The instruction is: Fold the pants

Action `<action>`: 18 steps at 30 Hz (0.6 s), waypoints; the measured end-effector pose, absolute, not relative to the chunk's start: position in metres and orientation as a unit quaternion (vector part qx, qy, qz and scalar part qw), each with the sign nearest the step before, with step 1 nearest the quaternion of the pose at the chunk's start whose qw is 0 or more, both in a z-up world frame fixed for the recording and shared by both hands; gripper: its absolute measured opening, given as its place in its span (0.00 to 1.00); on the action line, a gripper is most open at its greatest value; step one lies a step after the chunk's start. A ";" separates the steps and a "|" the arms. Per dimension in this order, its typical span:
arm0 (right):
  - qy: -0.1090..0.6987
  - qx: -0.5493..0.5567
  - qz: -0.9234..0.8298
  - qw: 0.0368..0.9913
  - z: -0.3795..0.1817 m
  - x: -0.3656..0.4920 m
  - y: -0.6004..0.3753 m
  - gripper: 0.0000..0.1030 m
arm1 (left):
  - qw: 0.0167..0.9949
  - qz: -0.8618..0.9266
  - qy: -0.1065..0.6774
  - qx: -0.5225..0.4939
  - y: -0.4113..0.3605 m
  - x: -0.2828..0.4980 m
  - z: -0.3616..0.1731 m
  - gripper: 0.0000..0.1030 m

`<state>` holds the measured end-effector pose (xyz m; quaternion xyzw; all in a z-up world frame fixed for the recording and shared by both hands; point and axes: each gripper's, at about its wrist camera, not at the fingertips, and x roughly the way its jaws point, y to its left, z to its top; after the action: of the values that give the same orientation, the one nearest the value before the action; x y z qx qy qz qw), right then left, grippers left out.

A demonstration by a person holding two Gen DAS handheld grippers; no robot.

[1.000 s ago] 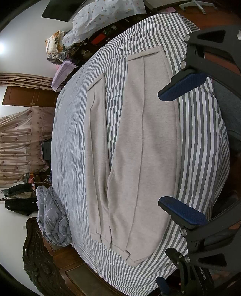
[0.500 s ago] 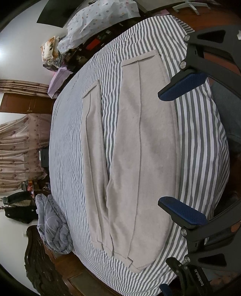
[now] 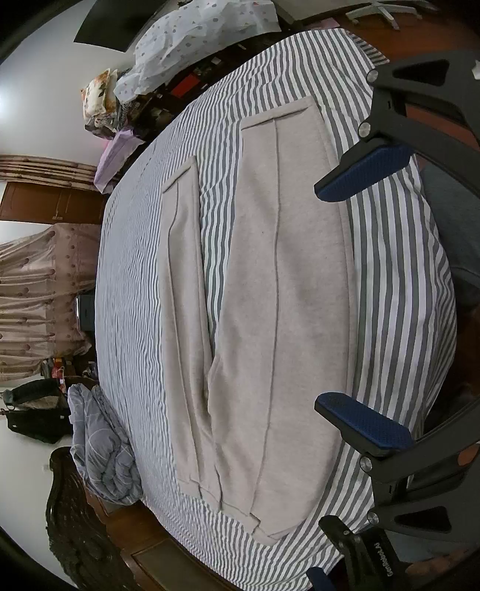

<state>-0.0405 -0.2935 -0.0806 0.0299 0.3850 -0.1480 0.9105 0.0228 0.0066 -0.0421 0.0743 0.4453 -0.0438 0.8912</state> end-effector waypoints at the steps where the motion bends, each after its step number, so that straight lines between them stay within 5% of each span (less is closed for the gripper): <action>1: 0.385 0.030 -0.148 0.911 -0.081 -0.040 -0.293 0.99 | 0.891 -0.044 0.446 0.075 0.006 0.024 -0.042 1.00; 18: 0.384 0.023 -0.138 0.913 -0.082 -0.033 -0.294 0.99 | 0.889 -0.061 0.445 0.085 0.003 0.041 -0.047 1.00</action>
<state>-0.0333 -0.2935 -0.0824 0.0230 0.3839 -0.1376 0.9128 0.0406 0.0031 -0.0472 0.0849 0.4451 -0.0607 0.8894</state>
